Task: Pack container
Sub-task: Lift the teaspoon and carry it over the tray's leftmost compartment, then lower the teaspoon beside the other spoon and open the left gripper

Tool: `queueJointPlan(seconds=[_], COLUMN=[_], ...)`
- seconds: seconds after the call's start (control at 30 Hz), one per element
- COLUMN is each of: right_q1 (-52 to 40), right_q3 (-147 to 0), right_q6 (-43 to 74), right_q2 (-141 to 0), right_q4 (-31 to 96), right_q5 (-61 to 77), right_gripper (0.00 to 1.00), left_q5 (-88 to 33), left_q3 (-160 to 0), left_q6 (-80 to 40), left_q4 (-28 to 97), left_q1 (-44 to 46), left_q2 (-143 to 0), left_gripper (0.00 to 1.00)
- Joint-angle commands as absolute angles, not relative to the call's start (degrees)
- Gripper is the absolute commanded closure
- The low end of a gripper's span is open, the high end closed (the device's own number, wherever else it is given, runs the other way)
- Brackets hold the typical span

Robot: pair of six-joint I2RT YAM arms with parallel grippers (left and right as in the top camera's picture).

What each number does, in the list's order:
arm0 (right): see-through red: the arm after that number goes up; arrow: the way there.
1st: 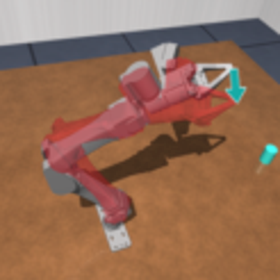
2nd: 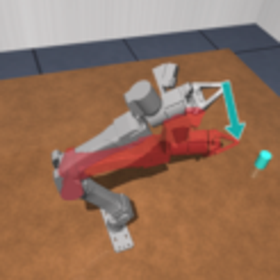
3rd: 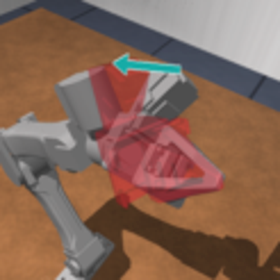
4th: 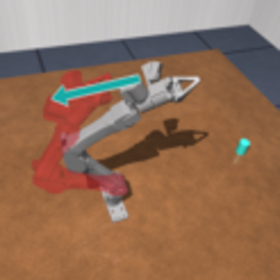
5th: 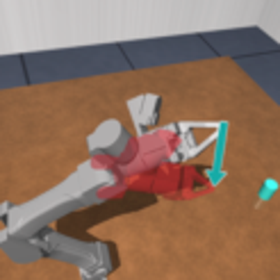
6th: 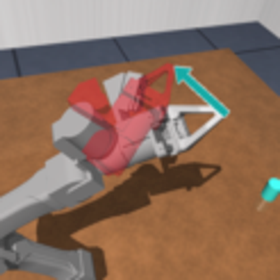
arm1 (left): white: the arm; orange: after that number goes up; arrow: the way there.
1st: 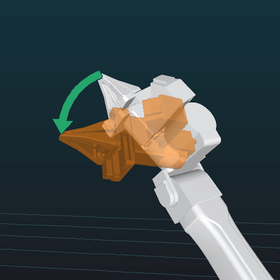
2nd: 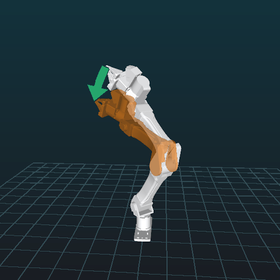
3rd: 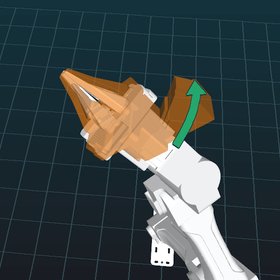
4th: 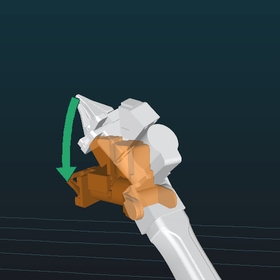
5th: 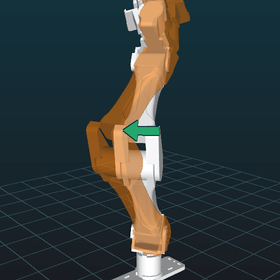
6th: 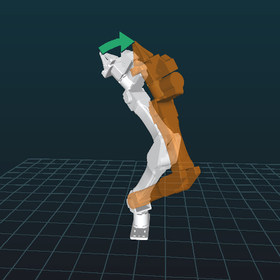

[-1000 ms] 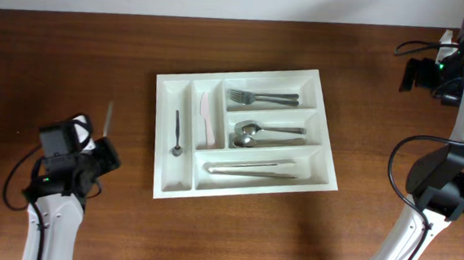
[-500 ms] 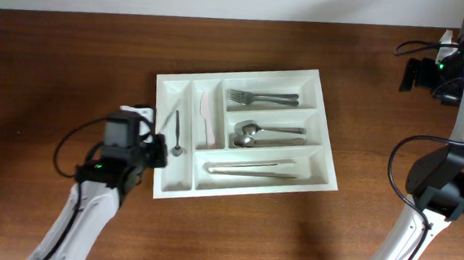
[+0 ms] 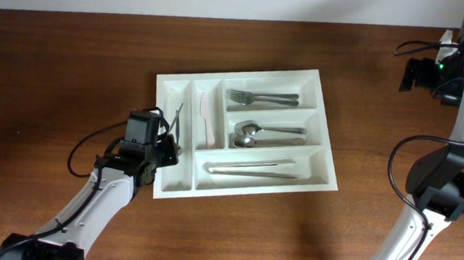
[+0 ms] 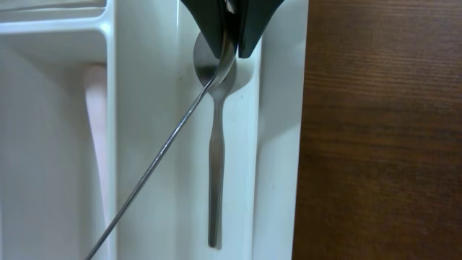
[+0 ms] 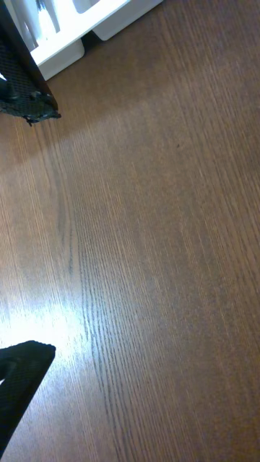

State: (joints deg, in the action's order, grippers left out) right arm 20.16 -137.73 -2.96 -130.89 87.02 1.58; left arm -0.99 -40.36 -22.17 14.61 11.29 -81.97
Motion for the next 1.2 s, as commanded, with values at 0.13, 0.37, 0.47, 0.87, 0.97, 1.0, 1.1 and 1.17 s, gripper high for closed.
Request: queueJointPlan(seconds=[0.13, 0.37, 0.47, 0.87, 0.97, 1.0, 1.1, 1.17], right_q1=[19.9, 19.9, 19.9, 19.9, 19.9, 19.9, 19.9, 19.9], right_q3=[-137.8, -137.8, -137.8, -137.8, -137.8, -137.8, -137.8, -137.8], right_q6=[-2.5, -2.5, -2.5, -2.5, -2.5, -2.5, -2.5, -2.5], right_q2=[-130.8, -130.8, -130.8, -130.8, -130.8, -130.8, -130.8, -130.8], right_q4=[87.2, 87.2, 87.2, 87.2, 87.2, 87.2, 87.2, 87.2], right_q5=[1.9, 1.9, 1.9, 1.9, 1.9, 1.9, 1.9, 1.9], right_gripper=[0.01, 0.01, 0.01, 0.01, 0.01, 0.01, 0.01, 0.01], left_q5=[-0.2, -0.2, -0.2, -0.4, -0.6, -0.6, -0.6, -0.6], left_q3=[-41.2, -41.2, -41.2, -41.2, -41.2, -41.2, -41.3, -42.1], left_q6=[-24.6, -24.9, -25.5, -25.5, -25.5, -25.5, -25.4, -25.2], left_q4=[13.6, 13.5, 13.4, 12.4, 12.0, 11.8, 10.1, 9.9], left_q1=[11.5, 11.5, 11.5, 11.5, 11.5, 11.5, 11.5, 11.5], left_q2=[-82.1, -82.1, -82.3, -82.3, -82.3, -82.3, -82.3, -82.3], left_gripper=[0.98, 0.98, 0.98, 0.67, 0.64, 0.64, 0.64, 0.64])
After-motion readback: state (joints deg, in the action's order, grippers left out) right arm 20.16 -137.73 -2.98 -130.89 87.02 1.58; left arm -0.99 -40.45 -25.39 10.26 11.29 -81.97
